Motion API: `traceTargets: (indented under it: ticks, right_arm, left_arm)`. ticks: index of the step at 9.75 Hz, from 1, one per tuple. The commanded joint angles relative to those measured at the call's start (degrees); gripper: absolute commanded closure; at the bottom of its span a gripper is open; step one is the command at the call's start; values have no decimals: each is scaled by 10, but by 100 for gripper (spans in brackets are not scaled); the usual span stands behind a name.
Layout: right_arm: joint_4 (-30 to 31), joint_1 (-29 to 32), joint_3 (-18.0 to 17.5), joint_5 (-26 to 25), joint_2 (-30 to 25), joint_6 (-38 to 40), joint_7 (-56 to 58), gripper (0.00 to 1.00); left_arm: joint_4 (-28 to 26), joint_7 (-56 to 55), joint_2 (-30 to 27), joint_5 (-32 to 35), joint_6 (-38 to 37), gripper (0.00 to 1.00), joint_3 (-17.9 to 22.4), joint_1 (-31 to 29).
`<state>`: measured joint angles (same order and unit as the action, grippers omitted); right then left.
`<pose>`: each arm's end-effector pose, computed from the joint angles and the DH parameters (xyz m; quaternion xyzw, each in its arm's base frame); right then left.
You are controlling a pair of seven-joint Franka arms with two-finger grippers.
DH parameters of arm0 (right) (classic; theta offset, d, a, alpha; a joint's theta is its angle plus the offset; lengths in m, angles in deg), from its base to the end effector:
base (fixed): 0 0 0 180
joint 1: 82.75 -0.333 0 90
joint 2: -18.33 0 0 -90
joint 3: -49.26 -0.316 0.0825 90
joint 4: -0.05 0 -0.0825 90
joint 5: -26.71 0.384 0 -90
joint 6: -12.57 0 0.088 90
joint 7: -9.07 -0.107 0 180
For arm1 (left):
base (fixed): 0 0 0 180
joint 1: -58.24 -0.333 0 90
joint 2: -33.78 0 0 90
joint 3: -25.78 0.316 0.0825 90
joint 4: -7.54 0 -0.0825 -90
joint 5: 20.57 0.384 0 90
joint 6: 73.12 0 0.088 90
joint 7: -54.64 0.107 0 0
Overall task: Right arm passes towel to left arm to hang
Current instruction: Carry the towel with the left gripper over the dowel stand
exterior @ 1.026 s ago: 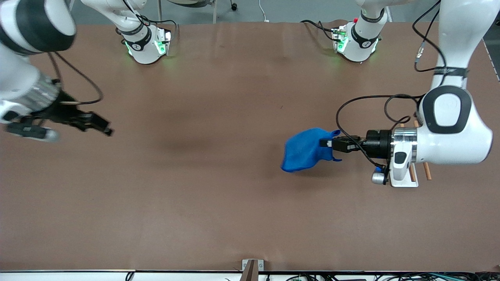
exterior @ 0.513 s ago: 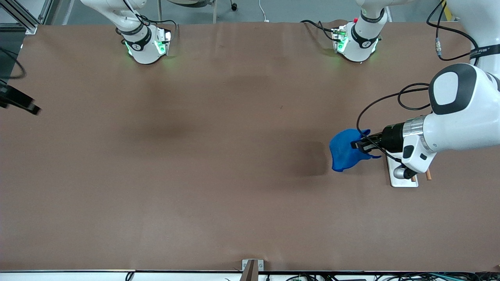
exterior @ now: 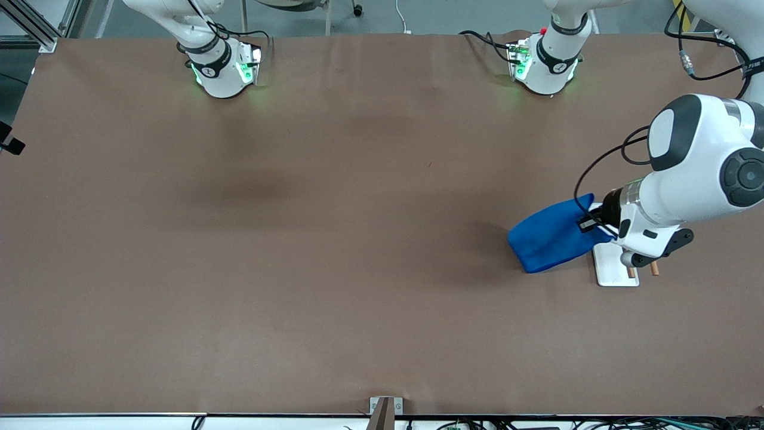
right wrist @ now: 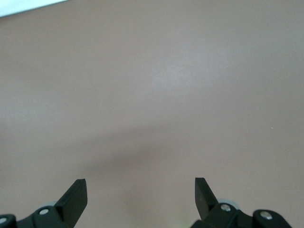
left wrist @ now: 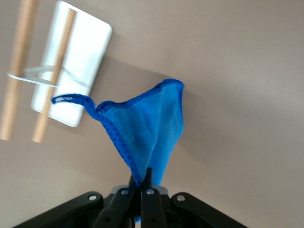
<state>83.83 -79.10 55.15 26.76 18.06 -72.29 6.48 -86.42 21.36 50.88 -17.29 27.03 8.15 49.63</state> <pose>0.5362 -0.0902 0.6698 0.9943 -0.1056 0.0118 0.0000 0.6202 -0.0758 0.4356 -0.9748 -0.2043 0.0882 0.0155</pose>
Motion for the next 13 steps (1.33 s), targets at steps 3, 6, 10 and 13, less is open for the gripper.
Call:
traceTargets:
  ticks: [3,6,10,13]
  right_arm:
    - [9,-13,-4,-27,-5,1,-6,0]
    - [9,-12,-3,-20,-10,-12,-6,0]
    - [1,-12,-3,-20,-10,-6,0,0]
    - [1,-13,-3,-20,-10,-5,-6,0]
  left_arm:
    - [-46,140,-13,23,10,99,0,-66]
    - [-43,215,1,63,38,99,-1,-98]
    - [-40,335,20,77,72,99,-1,-147]
    - [-39,392,24,81,88,99,1,-180]
